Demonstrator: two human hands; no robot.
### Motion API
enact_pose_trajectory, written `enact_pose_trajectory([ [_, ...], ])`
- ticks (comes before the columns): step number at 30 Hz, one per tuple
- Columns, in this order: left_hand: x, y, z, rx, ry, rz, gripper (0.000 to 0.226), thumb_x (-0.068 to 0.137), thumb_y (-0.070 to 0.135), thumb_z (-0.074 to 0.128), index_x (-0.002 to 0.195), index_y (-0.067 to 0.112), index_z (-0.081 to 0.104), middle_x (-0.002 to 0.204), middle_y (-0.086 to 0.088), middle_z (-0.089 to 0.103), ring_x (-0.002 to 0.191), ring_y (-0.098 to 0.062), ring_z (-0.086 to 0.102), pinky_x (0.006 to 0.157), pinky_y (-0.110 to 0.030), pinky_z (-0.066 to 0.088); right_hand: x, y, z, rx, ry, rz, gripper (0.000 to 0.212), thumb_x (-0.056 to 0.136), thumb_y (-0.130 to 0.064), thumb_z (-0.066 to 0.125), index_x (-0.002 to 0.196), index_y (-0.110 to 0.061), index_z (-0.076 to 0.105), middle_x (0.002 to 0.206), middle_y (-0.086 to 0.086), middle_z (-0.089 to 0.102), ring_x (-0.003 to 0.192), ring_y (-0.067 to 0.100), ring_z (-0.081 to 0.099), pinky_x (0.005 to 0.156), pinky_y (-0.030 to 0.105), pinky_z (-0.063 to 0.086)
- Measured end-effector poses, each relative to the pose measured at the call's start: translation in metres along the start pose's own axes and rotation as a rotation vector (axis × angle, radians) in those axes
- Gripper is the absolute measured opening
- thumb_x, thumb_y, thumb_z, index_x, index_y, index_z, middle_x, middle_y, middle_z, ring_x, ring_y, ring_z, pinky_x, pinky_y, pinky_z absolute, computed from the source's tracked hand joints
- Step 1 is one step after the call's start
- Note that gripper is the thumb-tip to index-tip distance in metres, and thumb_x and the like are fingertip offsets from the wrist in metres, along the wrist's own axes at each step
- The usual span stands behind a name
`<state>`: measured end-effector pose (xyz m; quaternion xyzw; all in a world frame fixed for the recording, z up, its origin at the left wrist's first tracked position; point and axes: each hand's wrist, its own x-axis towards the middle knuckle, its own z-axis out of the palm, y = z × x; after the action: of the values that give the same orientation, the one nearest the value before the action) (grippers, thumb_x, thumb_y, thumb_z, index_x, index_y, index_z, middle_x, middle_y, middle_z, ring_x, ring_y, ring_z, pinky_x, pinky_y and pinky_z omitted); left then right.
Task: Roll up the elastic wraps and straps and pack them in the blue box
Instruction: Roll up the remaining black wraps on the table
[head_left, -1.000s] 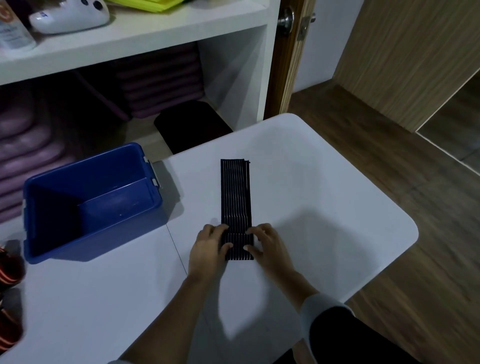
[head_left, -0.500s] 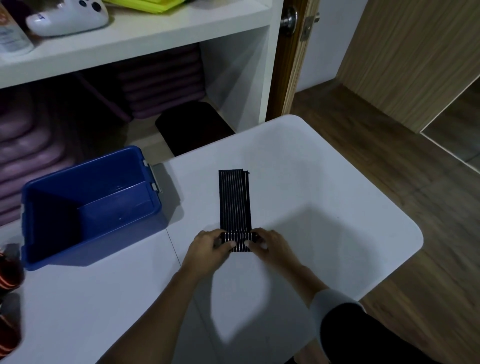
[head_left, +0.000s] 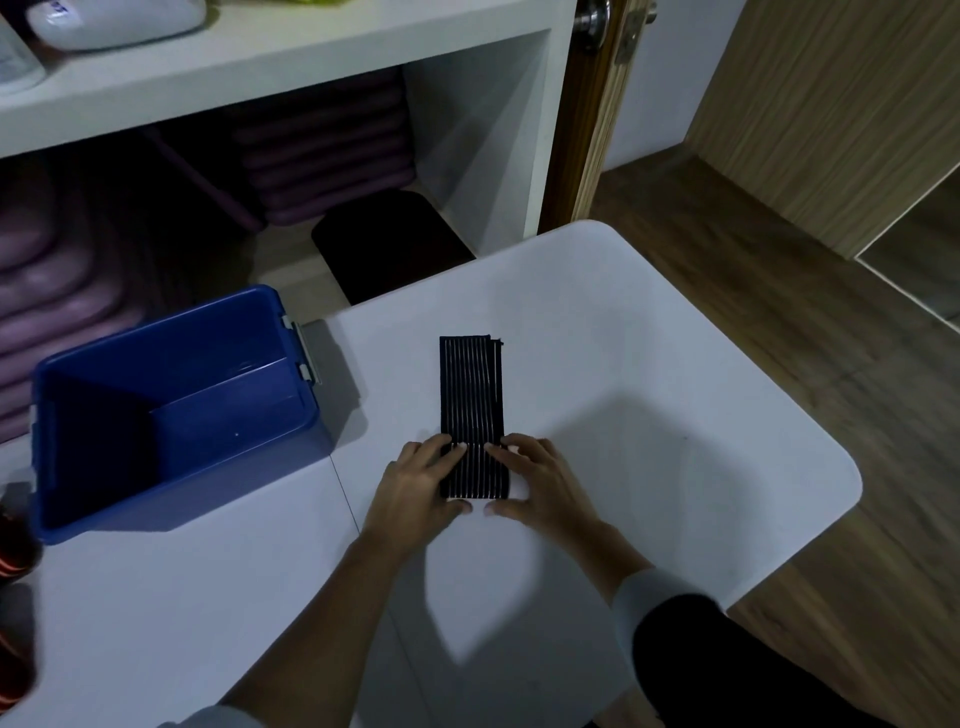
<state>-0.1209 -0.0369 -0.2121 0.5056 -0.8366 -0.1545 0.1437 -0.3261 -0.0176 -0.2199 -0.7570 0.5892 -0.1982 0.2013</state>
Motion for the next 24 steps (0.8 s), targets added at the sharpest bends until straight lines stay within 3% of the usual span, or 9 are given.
enact_pose_trajectory([
  [3,0.005,-0.003,-0.001,-0.012,-0.025,-0.002,0.071,0.059,0.027,0.082,0.124,0.013,0.059,0.124,-0.006,0.06,0.103,-0.028,0.057,0.078,-0.043,0.054,0.005,0.001,-0.001,0.04,-0.026,-0.011,0.07,0.059,-0.032,0.081,0.124,-0.014,0.06,0.117,0.01,0.056,0.095,0.028,0.056,0.085,0.035,0.049],
  [6,0.007,-0.007,-0.008,-0.106,-0.055,-0.06,0.065,0.071,0.051,0.06,0.126,0.017,0.057,0.125,-0.001,0.061,0.106,-0.023,0.053,0.088,-0.038,0.048,0.009,-0.003,-0.011,0.099,-0.048,0.027,0.058,0.071,-0.029,0.073,0.125,-0.015,0.06,0.118,0.002,0.056,0.102,0.021,0.051,0.091,0.026,0.042],
  [9,0.01,-0.002,-0.021,-0.189,-0.136,-0.143,0.068,0.073,0.064,0.037,0.123,0.024,0.059,0.116,0.007,0.063,0.103,-0.017,0.047,0.086,-0.032,0.043,0.013,-0.008,-0.02,0.148,-0.081,0.094,0.042,0.08,-0.032,0.066,0.119,-0.018,0.062,0.116,-0.002,0.061,0.105,0.014,0.05,0.09,0.018,0.034],
  [12,0.02,0.007,-0.026,-0.308,-0.157,-0.33,0.062,0.077,0.07,0.034,0.101,0.022,0.066,0.094,0.003,0.065,0.098,-0.017,0.045,0.077,-0.032,0.042,0.022,-0.015,-0.021,0.231,-0.054,0.222,0.024,0.087,-0.039,0.052,0.087,-0.019,0.063,0.087,-0.006,0.065,0.085,0.013,0.053,0.08,0.026,0.037],
  [14,0.029,0.01,-0.02,-0.341,-0.146,-0.501,0.055,0.084,0.067,0.039,0.083,0.018,0.062,0.088,-0.007,0.063,0.099,-0.021,0.047,0.079,-0.035,0.044,0.03,-0.018,-0.018,0.268,-0.027,0.319,0.032,0.092,-0.038,0.048,0.066,-0.02,0.047,0.062,-0.007,0.052,0.067,0.019,0.049,0.067,0.028,0.033],
  [16,0.038,0.012,-0.016,-0.323,-0.109,-0.617,0.048,0.087,0.062,0.041,0.077,0.018,0.057,0.09,-0.011,0.063,0.099,-0.026,0.051,0.08,-0.04,0.048,0.038,-0.021,-0.014,0.284,-0.006,0.392,0.028,0.093,-0.033,0.051,0.072,-0.015,0.054,0.065,-0.002,0.055,0.069,0.022,0.051,0.065,0.027,0.032],
  [17,0.04,0.014,-0.014,-0.284,-0.082,-0.642,0.045,0.088,0.058,0.044,0.086,0.016,0.058,0.094,-0.012,0.064,0.101,-0.028,0.053,0.08,-0.042,0.05,0.041,-0.021,-0.014,0.28,0.009,0.42,0.022,0.092,-0.032,0.054,0.087,-0.012,0.061,0.078,0.003,0.061,0.078,0.023,0.055,0.068,0.026,0.034],
  [20,0.042,0.015,-0.013,-0.188,0.013,-0.59,0.043,0.088,0.039,0.057,0.124,0.017,0.052,0.111,-0.012,0.058,0.107,-0.03,0.051,0.082,-0.042,0.05,0.046,-0.018,-0.013,0.257,0.077,0.466,0.036,0.085,-0.029,0.064,0.118,-0.016,0.057,0.107,0.006,0.06,0.1,0.022,0.055,0.08,0.025,0.038],
  [24,0.035,0.005,-0.011,-0.054,0.071,-0.162,0.052,0.082,0.023,0.068,0.131,0.02,0.052,0.136,-0.008,0.05,0.112,-0.029,0.05,0.086,-0.042,0.051,0.048,-0.009,-0.012,0.135,0.125,0.154,0.035,0.079,-0.021,0.07,0.114,-0.02,0.064,0.114,0.005,0.061,0.102,0.025,0.054,0.091,0.039,0.046],
])
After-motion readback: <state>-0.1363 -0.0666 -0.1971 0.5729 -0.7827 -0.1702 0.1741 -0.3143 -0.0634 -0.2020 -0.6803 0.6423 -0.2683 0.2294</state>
